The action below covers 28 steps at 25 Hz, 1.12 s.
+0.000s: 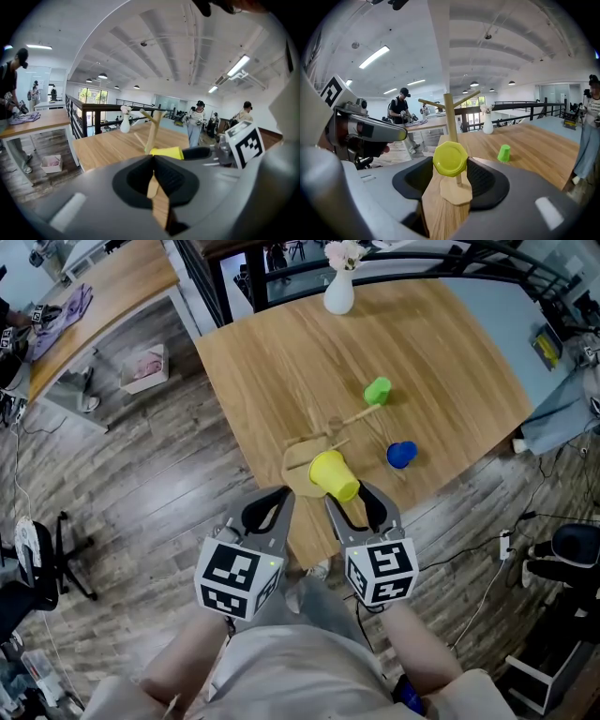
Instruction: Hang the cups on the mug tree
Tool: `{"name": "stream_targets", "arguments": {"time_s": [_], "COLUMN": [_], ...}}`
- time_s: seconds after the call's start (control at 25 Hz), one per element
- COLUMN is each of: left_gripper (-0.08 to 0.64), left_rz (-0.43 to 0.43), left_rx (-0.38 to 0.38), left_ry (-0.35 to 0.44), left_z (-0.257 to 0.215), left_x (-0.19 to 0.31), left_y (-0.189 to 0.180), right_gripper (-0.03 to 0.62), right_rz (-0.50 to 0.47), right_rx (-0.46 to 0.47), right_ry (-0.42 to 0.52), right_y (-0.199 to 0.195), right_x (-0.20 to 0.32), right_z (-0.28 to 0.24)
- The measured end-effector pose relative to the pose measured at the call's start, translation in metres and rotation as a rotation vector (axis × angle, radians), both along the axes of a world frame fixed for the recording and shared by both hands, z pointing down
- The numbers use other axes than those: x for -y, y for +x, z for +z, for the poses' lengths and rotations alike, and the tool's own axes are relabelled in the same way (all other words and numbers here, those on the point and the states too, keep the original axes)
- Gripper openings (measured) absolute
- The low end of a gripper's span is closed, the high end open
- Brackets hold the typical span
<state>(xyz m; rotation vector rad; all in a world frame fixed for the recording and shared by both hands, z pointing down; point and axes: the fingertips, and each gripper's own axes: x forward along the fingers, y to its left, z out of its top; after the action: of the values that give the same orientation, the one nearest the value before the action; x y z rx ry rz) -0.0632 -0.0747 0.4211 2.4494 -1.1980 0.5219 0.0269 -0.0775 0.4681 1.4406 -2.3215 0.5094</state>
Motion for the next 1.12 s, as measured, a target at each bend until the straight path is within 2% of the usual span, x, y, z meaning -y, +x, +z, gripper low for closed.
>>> {"name": "stream_targets", "arguments": {"time_s": [0.36, 0.64, 0.84, 1.0, 1.12], "left_gripper": [0.003, 0.003, 0.003, 0.003, 0.003], "left_rz": [0.006, 0.020, 0.059, 0.104, 0.150], "left_rx": [0.013, -0.004, -0.010, -0.017, -0.025], "left_ry": [-0.014, -0.003, 0.023, 0.067, 0.093], "left_z": [0.007, -0.002, -0.017, -0.033, -0.044], "left_x": [-0.004, -0.009, -0.012, -0.011, -0.011], "left_y": [0.003, 0.008, 0.024, 0.041, 0.057], "right_gripper": [0.258, 0.272, 0.272, 0.244, 0.175], "right_rz": [-0.029, -0.021, 0.009, 0.065, 0.125], "right_rx": [-0.014, -0.018, -0.020, -0.007, 0.023], "right_ry": [-0.041, -0.018, 0.029, 0.096, 0.142], "right_y": [0.002, 0.011, 0.025, 0.043, 0.060], "right_x": [-0.002, -0.009, -0.015, -0.018, -0.022], "right_z": [0.010, -0.005, -0.024, -0.049, -0.071]}}
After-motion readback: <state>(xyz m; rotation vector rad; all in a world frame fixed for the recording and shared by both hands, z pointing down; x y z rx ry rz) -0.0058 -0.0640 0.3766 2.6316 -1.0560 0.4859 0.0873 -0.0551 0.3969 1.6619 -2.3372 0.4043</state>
